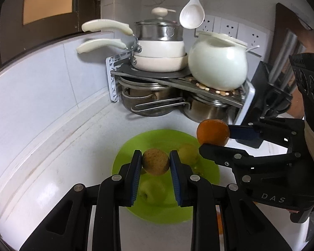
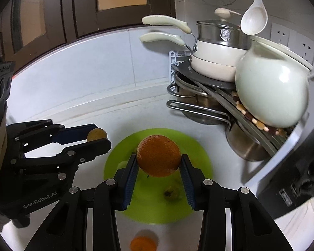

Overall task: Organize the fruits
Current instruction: 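Carry the brown fruit and orange over the green plate and lower them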

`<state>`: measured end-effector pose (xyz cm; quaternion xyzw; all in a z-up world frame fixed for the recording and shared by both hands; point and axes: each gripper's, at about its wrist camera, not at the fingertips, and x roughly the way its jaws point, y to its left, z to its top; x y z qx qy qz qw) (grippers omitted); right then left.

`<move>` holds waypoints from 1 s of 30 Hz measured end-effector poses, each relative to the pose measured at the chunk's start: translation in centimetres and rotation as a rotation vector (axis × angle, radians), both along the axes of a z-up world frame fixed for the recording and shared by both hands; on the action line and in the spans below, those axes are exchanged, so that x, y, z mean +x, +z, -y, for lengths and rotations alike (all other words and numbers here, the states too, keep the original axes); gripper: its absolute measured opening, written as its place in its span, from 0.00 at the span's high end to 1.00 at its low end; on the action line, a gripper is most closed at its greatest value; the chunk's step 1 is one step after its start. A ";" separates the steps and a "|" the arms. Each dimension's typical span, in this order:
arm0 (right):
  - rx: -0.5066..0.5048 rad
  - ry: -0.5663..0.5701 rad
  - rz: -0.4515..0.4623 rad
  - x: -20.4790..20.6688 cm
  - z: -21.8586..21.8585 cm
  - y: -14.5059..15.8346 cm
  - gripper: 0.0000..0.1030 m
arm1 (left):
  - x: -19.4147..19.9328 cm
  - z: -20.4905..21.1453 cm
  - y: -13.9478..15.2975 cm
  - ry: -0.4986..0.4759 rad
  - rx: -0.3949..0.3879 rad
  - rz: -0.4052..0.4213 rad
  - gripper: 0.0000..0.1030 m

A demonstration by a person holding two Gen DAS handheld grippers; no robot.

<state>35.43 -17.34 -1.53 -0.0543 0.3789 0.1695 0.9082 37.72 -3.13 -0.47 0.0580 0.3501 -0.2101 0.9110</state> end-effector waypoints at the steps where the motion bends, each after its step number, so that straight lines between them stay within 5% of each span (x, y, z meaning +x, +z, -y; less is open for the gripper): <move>1: -0.002 0.001 -0.003 0.4 0.0 -0.2 0.60 | 0.4 0.1 -0.2 -0.001 0.004 -0.004 0.73; 15: -0.006 0.009 -0.115 7.2 0.3 -4.8 0.60 | 6.9 0.9 -4.6 0.001 0.044 -0.088 0.73; 30: -0.029 0.015 -0.174 9.8 0.0 -7.8 0.60 | 10.0 1.3 -7.7 -0.011 0.058 -0.157 0.73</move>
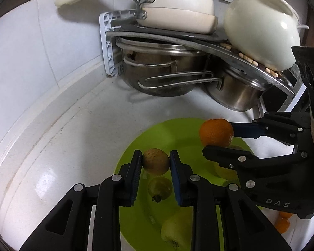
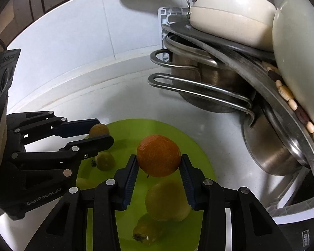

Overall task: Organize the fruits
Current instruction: 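Carry the brown fruit and orange over the green plate and lower them, then open both grippers to release the fruits onto the plate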

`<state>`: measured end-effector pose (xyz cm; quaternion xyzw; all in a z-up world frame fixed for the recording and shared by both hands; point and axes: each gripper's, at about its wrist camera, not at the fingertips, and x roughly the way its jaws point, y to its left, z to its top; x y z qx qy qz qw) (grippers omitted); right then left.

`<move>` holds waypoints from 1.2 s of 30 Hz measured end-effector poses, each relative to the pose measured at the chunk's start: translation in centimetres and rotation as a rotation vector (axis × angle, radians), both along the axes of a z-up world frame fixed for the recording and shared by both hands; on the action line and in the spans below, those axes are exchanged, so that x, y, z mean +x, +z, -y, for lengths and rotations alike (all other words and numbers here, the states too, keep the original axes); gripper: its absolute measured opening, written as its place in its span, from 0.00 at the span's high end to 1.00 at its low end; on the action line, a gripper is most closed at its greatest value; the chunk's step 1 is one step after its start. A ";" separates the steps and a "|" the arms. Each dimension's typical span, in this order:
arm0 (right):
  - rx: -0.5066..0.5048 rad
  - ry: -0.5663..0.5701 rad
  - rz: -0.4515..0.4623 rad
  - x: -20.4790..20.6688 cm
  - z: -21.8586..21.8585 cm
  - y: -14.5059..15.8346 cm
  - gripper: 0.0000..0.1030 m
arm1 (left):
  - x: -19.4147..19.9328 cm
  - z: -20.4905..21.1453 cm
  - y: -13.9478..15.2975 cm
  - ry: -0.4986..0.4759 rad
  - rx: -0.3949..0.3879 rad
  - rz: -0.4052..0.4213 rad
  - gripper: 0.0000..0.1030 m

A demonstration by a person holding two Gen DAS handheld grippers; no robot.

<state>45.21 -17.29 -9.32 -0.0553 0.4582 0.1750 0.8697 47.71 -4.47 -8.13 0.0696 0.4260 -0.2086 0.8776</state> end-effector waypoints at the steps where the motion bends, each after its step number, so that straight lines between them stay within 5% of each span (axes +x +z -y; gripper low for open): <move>1: 0.001 0.000 -0.002 0.0 0.0 0.0 0.60 | 0.0 0.0 -0.1 -0.001 0.002 -0.001 0.73; 16: -0.002 -0.001 0.009 -0.4 -0.4 0.2 0.59 | -0.6 -0.2 0.1 0.023 0.014 0.009 0.67; 36: 0.053 -0.007 0.166 -8.6 1.1 7.3 0.59 | -8.9 -0.9 7.7 0.085 -0.027 0.152 0.57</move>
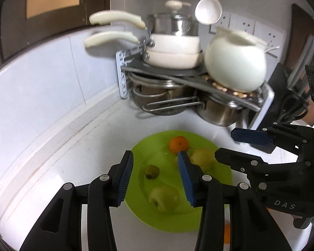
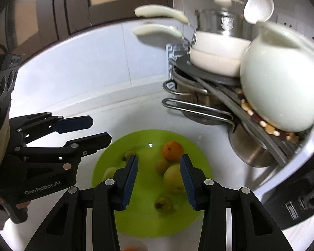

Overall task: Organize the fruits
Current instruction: 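Open both grippers to release the fruits onto the plate, then withdraw both grippers from the plate toward the loose fruits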

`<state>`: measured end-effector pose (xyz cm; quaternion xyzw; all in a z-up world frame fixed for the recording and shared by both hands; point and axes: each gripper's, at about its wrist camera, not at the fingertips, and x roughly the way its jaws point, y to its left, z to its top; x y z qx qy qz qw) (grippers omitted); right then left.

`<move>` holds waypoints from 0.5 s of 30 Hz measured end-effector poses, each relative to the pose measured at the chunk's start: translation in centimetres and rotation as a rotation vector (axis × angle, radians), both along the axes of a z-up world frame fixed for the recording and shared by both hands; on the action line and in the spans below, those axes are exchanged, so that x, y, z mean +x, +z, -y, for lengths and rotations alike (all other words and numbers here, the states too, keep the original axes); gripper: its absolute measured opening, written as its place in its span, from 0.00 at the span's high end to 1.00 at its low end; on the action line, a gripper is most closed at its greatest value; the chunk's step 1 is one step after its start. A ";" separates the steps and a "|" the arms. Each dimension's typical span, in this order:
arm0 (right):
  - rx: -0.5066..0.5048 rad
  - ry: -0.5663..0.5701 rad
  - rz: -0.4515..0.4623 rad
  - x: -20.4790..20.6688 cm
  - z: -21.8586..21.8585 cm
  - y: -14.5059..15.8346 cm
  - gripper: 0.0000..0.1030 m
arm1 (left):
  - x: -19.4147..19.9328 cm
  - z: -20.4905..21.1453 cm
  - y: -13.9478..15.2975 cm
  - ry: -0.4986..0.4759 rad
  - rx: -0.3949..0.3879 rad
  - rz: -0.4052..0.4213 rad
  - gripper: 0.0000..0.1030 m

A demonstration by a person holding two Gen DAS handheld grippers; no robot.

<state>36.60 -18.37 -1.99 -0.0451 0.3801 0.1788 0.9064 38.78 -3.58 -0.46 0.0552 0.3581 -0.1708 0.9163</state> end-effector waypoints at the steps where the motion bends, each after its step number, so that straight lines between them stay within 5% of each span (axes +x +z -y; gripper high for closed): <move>1: 0.001 -0.001 0.013 -0.7 0.1 0.5 0.59 | -0.5 -0.1 0.3 0.003 0.000 0.011 0.56; 15: 0.021 -0.030 0.111 -8.3 2.5 4.1 0.59 | -9.0 0.3 3.2 0.006 -0.045 0.067 0.51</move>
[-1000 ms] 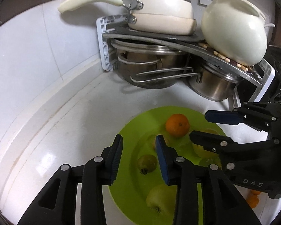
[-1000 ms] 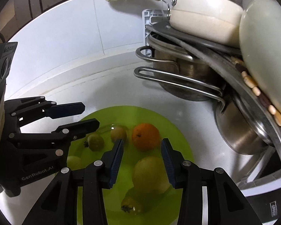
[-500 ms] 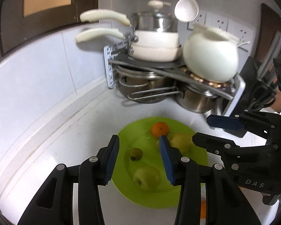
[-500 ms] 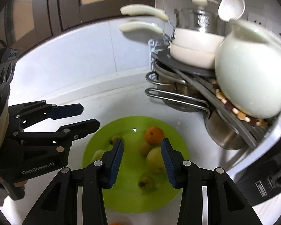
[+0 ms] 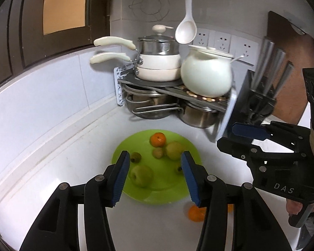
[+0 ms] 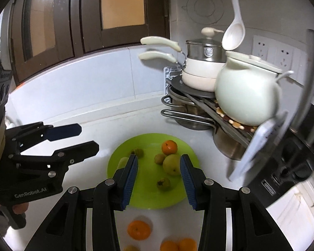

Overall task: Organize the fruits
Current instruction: 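Withdraw both grippers from the plate toward the loose fruits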

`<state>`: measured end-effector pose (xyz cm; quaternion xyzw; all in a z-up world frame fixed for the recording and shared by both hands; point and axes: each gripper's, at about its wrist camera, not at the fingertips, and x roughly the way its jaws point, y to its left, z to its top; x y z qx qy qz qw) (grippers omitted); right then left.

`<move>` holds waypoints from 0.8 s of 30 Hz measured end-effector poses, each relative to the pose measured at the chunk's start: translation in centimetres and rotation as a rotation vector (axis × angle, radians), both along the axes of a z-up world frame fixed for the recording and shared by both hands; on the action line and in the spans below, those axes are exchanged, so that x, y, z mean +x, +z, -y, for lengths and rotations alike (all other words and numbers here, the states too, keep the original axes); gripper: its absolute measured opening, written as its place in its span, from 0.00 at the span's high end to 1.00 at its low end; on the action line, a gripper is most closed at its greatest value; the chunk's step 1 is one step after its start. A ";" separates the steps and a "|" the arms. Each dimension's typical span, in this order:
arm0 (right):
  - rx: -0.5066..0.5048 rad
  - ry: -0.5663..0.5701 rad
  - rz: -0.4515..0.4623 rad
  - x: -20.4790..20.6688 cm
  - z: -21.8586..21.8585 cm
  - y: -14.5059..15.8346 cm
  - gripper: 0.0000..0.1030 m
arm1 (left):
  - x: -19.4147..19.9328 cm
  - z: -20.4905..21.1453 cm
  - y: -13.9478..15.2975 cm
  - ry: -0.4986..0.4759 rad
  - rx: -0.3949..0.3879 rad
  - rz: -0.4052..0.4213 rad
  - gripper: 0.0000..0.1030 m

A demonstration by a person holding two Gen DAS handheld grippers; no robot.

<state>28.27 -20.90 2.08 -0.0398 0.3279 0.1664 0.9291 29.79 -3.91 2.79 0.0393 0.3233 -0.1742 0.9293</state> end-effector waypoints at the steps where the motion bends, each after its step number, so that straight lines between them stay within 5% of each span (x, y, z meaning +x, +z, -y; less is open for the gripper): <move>1: -0.002 -0.004 0.006 -0.5 0.2 0.1 0.59 | -0.5 0.2 0.0 -0.005 -0.005 -0.002 0.50; 24: -0.044 -0.017 -0.050 -7.7 4.7 -4.2 0.59 | -8.5 4.1 -5.5 -0.027 0.015 -0.043 0.49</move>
